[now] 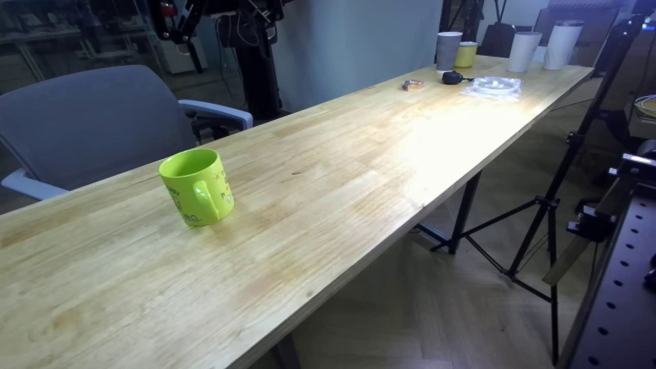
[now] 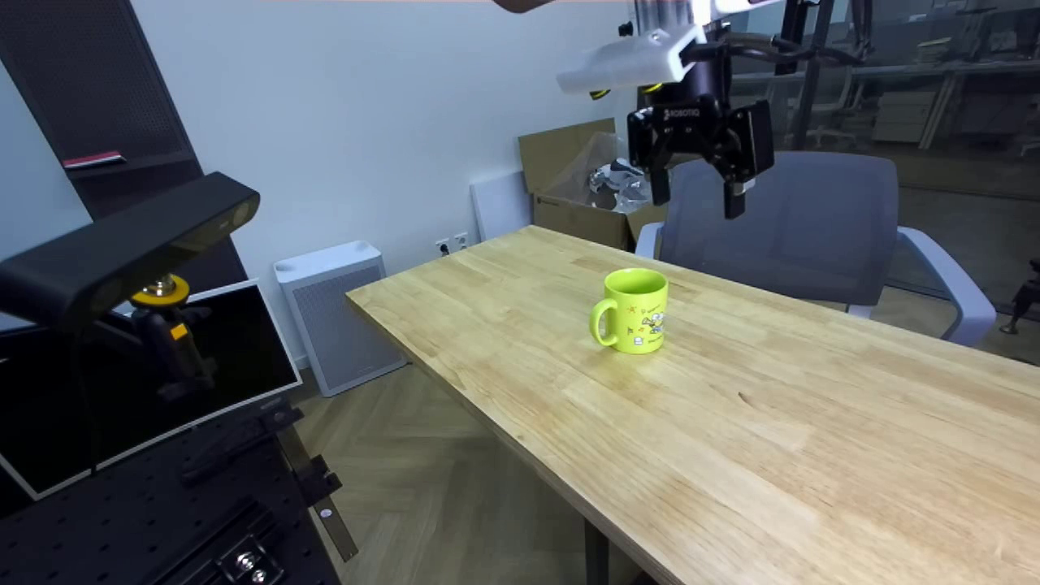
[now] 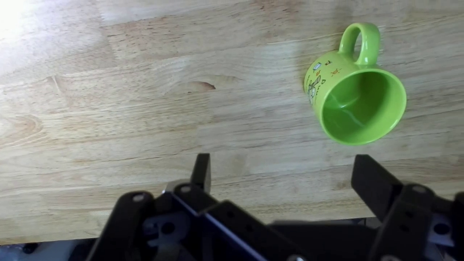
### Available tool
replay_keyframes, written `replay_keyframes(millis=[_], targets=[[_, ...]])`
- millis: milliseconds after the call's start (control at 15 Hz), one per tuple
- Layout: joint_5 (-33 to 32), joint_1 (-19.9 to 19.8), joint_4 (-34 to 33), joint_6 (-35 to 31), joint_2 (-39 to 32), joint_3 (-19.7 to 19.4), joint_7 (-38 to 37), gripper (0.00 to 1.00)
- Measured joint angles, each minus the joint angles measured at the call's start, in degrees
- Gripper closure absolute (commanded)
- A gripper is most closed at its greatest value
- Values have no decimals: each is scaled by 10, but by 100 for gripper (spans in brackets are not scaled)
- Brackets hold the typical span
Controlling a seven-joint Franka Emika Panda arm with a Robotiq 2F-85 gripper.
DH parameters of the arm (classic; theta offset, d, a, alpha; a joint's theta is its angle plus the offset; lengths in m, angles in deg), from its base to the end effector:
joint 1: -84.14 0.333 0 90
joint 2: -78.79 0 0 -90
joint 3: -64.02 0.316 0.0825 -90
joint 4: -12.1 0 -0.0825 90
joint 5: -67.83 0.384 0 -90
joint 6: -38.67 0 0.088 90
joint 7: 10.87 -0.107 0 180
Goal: Move the mug to the right
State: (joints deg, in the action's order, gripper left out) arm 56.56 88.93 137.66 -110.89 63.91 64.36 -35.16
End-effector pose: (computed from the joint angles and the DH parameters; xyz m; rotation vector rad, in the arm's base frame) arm 0.5699 0.0554 0.2818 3.0502 -0.2644 0.2790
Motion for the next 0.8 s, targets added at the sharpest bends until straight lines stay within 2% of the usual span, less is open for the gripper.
replay_keyframes(millis=[400,800], targets=[[56,0,-12,-16,-30,0,55,0],[72,-1,-48,-14,-72,-5,67,0]])
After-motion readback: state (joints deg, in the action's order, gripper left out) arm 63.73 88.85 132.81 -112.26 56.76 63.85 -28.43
